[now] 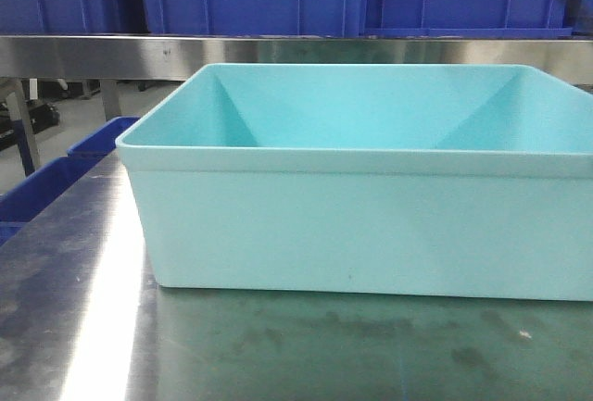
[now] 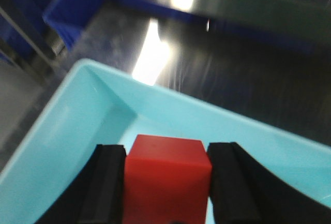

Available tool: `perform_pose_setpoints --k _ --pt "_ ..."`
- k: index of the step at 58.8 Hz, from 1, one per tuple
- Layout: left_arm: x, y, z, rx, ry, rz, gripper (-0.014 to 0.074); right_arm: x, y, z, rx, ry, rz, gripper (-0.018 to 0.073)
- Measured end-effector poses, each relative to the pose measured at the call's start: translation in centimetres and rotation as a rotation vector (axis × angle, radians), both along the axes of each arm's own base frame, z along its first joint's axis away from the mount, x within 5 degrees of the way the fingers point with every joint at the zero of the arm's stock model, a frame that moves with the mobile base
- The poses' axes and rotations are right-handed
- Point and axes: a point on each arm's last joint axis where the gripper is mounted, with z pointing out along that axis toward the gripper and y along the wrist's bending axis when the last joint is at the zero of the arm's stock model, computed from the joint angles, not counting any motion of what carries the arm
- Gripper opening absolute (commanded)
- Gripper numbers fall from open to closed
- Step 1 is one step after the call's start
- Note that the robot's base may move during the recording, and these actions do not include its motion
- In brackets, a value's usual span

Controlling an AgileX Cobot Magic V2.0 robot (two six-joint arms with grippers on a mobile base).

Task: Pick red cube and place on left shelf
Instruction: 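Close the right gripper around the red cube, then lift the red cube out of the light-blue bin with the right gripper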

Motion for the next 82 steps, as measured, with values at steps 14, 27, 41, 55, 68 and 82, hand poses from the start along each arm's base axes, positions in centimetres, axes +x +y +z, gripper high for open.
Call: perform_pose_setpoints --k 14,27,41,55,68,82 --pt "0.0 0.0 0.0 0.000 0.000 0.000 0.0102 -6.0 -2.8 2.9 0.057 -0.167 -0.007 0.0065" --pt "0.0 0.0 0.0 0.000 0.000 0.000 0.0102 -11.0 -5.1 1.1 0.100 -0.267 -0.016 0.0065" --pt "0.0 0.0 0.0 0.000 0.000 0.000 0.0102 -15.0 -7.4 -2.1 0.112 -0.307 -0.056 0.0065" --pt "0.0 0.0 0.0 0.000 0.000 0.000 0.0102 -17.6 -9.7 -5.0 0.103 -0.334 -0.164 0.0065" --pt "0.0 0.0 0.0 0.000 0.000 0.000 0.0102 -18.7 -10.2 -6.5 0.101 -0.341 -0.188 0.0065" --pt "0.0 0.0 0.0 0.000 0.000 0.000 0.0102 -18.8 -10.2 -6.7 0.100 -0.338 -0.188 0.0065"
